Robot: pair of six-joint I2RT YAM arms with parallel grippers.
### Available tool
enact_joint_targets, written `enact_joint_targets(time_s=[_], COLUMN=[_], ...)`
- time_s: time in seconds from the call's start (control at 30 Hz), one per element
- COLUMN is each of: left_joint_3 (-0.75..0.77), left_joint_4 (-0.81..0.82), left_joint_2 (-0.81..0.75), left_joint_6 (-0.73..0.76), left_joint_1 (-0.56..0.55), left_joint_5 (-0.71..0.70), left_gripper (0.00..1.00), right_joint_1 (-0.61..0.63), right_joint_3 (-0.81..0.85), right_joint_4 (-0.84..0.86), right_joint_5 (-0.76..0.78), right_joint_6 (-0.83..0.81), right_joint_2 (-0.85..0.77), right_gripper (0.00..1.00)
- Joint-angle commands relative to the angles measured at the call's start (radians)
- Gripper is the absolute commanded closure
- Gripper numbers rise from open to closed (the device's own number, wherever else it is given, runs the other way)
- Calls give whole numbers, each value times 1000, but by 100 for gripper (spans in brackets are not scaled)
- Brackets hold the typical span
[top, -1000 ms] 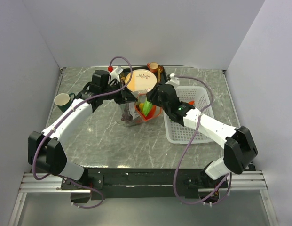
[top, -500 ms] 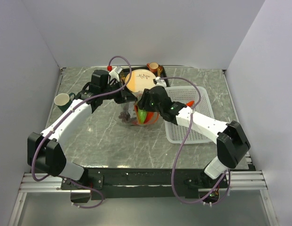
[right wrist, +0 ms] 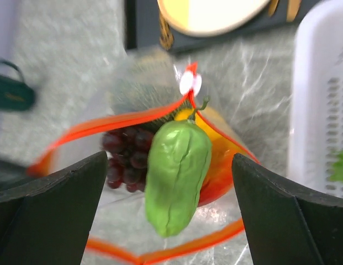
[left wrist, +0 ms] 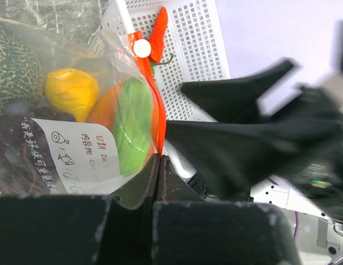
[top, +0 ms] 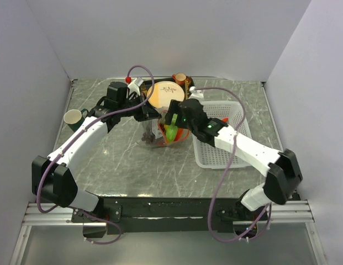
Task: Place the food in the zip-top bag and seal the zipper
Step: Place the fake vegetable in the zipper food storage bag.
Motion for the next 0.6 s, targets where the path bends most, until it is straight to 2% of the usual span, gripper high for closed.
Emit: enact_joint_targets(time_s=[0.0, 0.1, 0.13, 0.2, 0.23, 0.33, 0.43, 0.57], left_joint_3=[34, 30, 28, 28, 30, 30, 30, 30], left_joint_4=[58, 56, 55, 53, 50, 55, 55, 53], left_joint_2=[-43, -52, -55, -54, -51, -52, -52, -52], left_joint_6=[-6, -5, -5, -2, -2, -5, -5, -5], left_joint_1=[-5, -5, -5, -5, -5, -5, -6, -5], left_joint_5=[9, 3, 3, 4, 4, 9, 9, 9], left_gripper=[99, 99, 99, 99, 99, 99, 99, 99], right_joint_1=[-9, -20, -25, -29, -29, -29, -29, -31], right_joint_3=[-17, -49, -57, -63, -62, -62, -65, -43], right_joint_4=[5, 2, 7, 1, -13, -27, -9, -3], right_joint_5=[99, 101, 70, 43, 18, -20, -71, -91], right_joint_6=[6, 27, 30, 29, 29, 26, 26, 44], right_joint_2=[-140, -180, -185, -186, -179, -154, -125, -62], right_gripper=[1, 21, 31, 40, 48, 48, 37, 44])
